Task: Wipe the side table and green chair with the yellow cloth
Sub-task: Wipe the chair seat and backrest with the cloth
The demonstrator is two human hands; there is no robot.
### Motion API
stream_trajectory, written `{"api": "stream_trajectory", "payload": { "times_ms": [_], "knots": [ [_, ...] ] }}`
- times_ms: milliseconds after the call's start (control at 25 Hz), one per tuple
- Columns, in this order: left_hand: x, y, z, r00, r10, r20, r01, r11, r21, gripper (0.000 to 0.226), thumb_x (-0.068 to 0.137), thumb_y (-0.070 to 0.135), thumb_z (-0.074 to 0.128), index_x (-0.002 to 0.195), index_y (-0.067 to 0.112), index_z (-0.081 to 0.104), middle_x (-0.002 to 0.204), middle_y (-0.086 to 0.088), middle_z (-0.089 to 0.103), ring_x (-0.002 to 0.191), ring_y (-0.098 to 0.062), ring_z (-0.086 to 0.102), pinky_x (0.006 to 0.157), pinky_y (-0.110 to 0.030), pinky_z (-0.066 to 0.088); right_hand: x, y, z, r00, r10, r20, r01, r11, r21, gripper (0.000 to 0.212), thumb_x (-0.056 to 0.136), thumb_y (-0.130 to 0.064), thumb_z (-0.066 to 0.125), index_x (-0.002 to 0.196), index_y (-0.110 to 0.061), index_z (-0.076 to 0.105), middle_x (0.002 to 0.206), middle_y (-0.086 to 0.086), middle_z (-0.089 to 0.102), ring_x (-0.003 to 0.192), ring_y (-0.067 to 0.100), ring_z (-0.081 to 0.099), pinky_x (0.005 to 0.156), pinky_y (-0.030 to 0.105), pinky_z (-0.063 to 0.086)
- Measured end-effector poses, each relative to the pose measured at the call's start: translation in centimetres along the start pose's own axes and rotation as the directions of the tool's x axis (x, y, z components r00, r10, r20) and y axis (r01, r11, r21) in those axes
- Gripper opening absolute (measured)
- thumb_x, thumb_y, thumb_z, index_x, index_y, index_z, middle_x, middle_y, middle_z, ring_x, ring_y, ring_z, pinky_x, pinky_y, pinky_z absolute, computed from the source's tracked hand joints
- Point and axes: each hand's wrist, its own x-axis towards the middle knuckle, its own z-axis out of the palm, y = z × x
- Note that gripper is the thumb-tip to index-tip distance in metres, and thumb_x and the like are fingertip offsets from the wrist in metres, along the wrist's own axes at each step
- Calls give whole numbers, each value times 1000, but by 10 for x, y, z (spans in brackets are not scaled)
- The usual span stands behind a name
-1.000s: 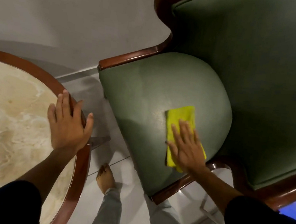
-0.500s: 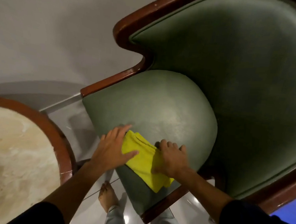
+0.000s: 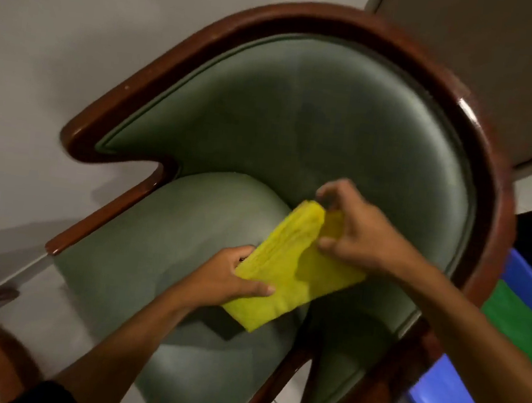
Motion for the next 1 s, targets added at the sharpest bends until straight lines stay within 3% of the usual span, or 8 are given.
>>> {"api": "stream_trajectory", "payload": {
  "times_ms": [80, 200, 320, 440, 560, 640, 800, 1000],
  "knots": [
    [25, 49, 27, 998, 67, -4, -67, 985, -157, 24, 78, 12, 78, 100, 20, 70, 88, 8, 78, 81, -5, 72, 68, -18, 57, -14, 3, -56, 946, -80, -315, 69, 997, -45, 69, 72, -7, 78, 131, -15, 44, 107, -2, 51, 88, 17, 54, 69, 13, 32],
    [63, 131, 78, 976, 216, -31, -218, 962, -161, 20, 83, 25, 75, 102, 21, 70, 94, 5, 77, 83, -1, 69, 74, -19, 57, -28, 22, -124, 697, -132, -705, -26, 978, -209, 61, 76, -10, 70, 130, -16, 44, 109, 6, 55, 93, 20, 53, 79, 24, 40],
    [99, 182, 88, 867, 469, -169, -386, 846, 367, 58, 84, 45, 67, 136, 23, 51, 140, -5, 57, 128, -16, 54, 108, -38, 43, -23, 51, -153, 462, -73, -884, -343, 905, -253, 70, 85, -32, 56, 146, -10, 28, 145, 23, 40, 134, 39, 38, 109, 55, 32],
    [121, 182, 34, 621, 733, -278, -187, 483, 855, 60, 92, 49, 50, 145, 23, 41, 158, -6, 35, 146, -25, 31, 117, -45, 25, -7, 70, -118, 602, 191, -776, -421, 901, -105, 87, 88, -57, 49, 153, -10, 15, 155, 21, 27, 142, 38, 26, 114, 55, 27],
    [137, 167, -38, 598, 744, -298, 69, 322, 944, 68, 93, 50, 44, 151, 19, 26, 165, -14, 13, 152, -29, 11, 121, -52, 11, 7, 86, -88, 663, 213, -718, -490, 848, -200, 91, 88, -65, 45, 152, -9, 14, 142, 23, 41, 124, 40, 44, 94, 53, 44],
    [144, 157, -78, 649, 670, -360, 219, 288, 932, 77, 94, 52, 42, 154, 16, 12, 165, -17, -1, 153, -30, -1, 122, -57, 4, 23, 91, -98, 632, 117, -766, -502, 815, -290, 86, 90, -66, 42, 149, -8, 22, 122, 23, 52, 104, 39, 54, 78, 49, 49],
    [147, 137, -118, 663, 666, -341, 310, 171, 935, 89, 89, 64, 31, 155, 11, 4, 165, -16, -6, 153, -29, -5, 122, -56, 1, 83, 82, -124, 683, -75, -727, -436, 756, -488, 78, 93, -63, 36, 145, -5, 33, 115, 23, 57, 98, 40, 56, 77, 48, 46],
    [139, 149, -153, 572, 675, -467, 342, 321, 883, 94, 86, 71, 32, 153, 11, 4, 162, -19, 15, 149, -36, 17, 118, -56, 13, 185, 33, -99, 703, -320, -636, -242, 732, -636, 77, 95, -58, 30, 151, -4, 26, 151, 25, 38, 141, 39, 34, 114, 56, 24]
  ]
}}
